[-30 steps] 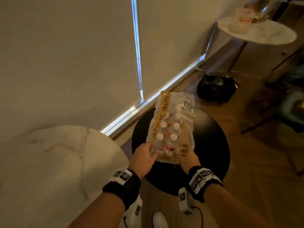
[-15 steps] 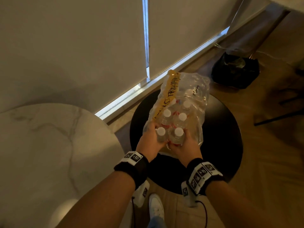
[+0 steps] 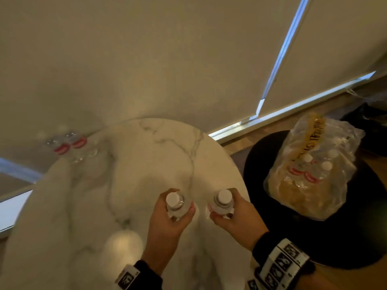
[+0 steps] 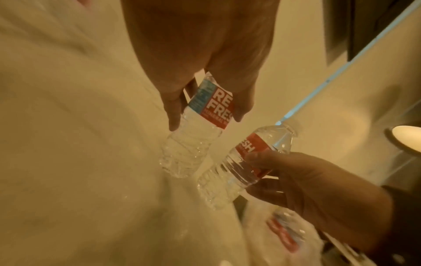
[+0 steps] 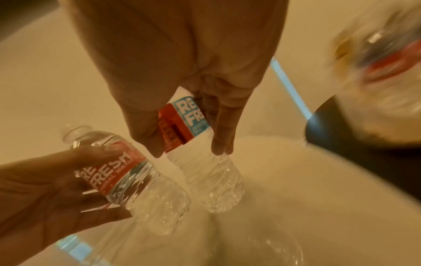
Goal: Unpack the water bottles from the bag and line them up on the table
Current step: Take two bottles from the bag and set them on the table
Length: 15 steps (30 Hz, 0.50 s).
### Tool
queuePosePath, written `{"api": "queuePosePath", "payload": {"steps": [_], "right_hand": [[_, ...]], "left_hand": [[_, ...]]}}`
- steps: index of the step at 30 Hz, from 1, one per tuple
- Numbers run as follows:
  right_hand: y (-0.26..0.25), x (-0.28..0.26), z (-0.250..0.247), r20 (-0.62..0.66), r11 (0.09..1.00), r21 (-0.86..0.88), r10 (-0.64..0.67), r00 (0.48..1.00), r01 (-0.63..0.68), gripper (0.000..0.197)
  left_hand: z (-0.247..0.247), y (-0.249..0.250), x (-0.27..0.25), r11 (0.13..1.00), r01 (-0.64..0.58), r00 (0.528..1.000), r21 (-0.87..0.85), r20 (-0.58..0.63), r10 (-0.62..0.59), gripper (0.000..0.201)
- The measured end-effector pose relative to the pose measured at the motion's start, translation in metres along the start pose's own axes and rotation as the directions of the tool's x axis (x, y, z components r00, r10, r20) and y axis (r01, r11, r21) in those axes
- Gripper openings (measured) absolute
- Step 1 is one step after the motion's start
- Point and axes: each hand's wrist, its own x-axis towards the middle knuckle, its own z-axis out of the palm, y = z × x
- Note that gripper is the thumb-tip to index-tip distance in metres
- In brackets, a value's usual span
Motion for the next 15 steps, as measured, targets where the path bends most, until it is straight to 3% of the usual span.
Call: {"api": "queuePosePath", "payload": {"steps": [4,7,11,15], "right_hand": [[-0.059,0.022,0.099,0.085,0.999,0.041,-0.031,0.996,0.028,0.049],[-0.093,0.038,0.160,0.103,0.998,0.048,-0.034,0.994,0.029,0.051],[-0.117,0.045,0.207,0.109,1.000,0.002,-0.027,0.994,0.027,0.055],[-0.121,0.042,0.220,0.098,0.999,-0.021,-0.029,0.995,0.031,0.059]], "left_hand": [[-0.111,-0.024,0.001,0.995,0.067,0.992,0.076,-0.110,-0.059,0.045],[-0.167,-0.041,0.011,0.987,0.114,0.983,0.116,-0.159,-0.095,0.050],[-0.200,-0.067,0.024,0.980,0.117,0.986,0.163,-0.133,-0.096,0.060],[-0.209,-0.078,0.025,0.985,0.127,0.991,0.116,-0.052,-0.122,0.066]]}}
